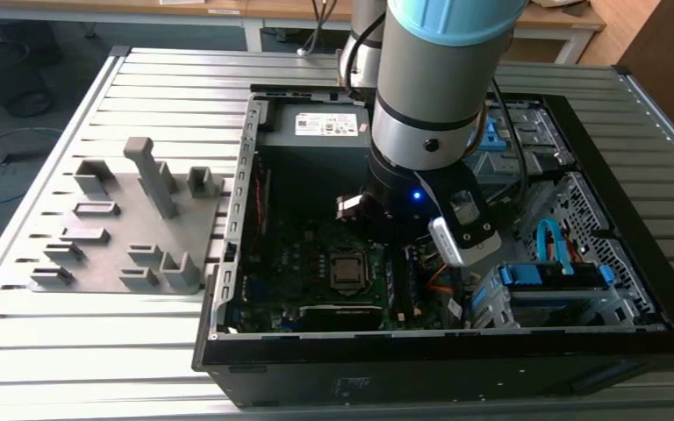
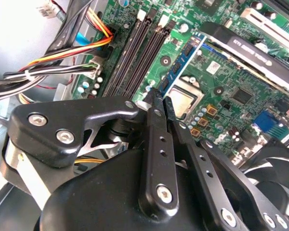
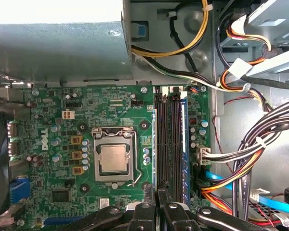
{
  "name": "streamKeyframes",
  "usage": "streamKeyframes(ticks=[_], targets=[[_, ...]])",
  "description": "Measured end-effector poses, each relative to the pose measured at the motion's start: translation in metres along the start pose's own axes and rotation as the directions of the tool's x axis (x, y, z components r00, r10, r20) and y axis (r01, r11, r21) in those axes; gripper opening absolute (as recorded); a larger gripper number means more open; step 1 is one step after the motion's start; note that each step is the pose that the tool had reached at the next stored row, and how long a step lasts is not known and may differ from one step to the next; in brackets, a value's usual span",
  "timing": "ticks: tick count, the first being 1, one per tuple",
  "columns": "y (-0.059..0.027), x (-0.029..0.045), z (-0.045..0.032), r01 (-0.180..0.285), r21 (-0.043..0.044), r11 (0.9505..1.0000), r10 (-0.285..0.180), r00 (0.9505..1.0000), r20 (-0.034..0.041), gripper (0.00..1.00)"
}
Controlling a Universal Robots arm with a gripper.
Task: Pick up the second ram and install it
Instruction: 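Insert the second ram into the second slot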
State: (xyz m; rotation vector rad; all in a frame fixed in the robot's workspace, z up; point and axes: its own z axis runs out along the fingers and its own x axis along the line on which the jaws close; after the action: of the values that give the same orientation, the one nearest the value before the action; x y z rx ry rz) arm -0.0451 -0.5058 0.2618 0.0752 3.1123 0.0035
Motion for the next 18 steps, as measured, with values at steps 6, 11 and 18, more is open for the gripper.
streamKeyframes(ticks=[6,11,18], targets=[[0.0,0.0001,0.0022,0.0,0.0001,1.0,0.0,1.0,0.0,0.14],[0.0,0.0001,0.004,0.0,0.0,1.0,0.0,1.0,0.0,0.14],[0.0,0.0002,0.0064,0.0,0.0,1.0,0.0,1.0,0.0,0.14]])
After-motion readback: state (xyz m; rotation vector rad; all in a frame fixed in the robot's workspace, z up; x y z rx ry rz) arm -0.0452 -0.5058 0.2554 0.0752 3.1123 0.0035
